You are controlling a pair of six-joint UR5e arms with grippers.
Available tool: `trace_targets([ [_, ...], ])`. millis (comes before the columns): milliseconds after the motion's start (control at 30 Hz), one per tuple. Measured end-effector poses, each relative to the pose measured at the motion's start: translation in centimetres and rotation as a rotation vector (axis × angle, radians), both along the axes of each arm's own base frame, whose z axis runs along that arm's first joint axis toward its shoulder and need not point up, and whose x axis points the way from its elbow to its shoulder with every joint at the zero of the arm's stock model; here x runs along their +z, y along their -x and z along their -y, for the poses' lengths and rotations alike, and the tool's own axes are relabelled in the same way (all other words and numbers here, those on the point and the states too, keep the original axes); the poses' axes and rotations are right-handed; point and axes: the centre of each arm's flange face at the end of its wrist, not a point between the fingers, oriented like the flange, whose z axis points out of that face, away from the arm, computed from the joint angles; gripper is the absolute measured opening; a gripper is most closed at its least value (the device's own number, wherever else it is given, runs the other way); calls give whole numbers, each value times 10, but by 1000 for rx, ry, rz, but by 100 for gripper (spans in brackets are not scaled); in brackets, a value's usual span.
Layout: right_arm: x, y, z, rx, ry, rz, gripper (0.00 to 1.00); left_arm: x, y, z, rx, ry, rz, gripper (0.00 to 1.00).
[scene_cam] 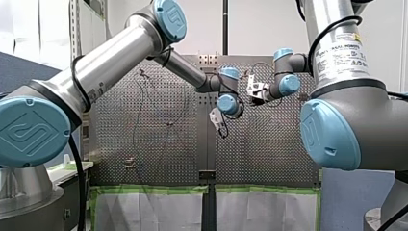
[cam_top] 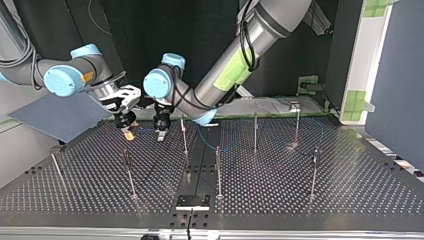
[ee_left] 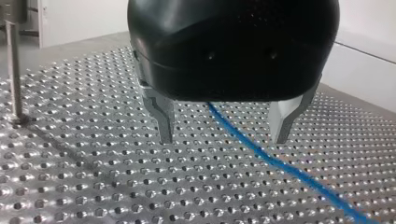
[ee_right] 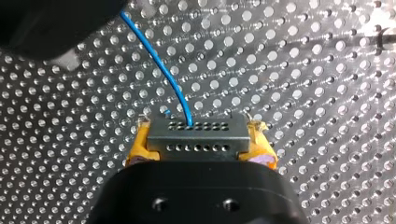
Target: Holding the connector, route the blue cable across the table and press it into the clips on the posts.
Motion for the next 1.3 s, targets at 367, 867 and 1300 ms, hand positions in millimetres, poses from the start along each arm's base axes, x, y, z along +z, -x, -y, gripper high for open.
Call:
trace_targets([
  [367, 0, -2, -2, 6, -2, 3, 0, 2, 6, -2, 57, -31, -25, 0],
  [867, 14, 3, 0, -6, 14, 18, 0, 38, 19, -8, 77, -31, -31, 0],
  [1300, 69, 11, -13, -16, 46, 61, 0, 96, 45, -9, 84, -52, 10, 0],
])
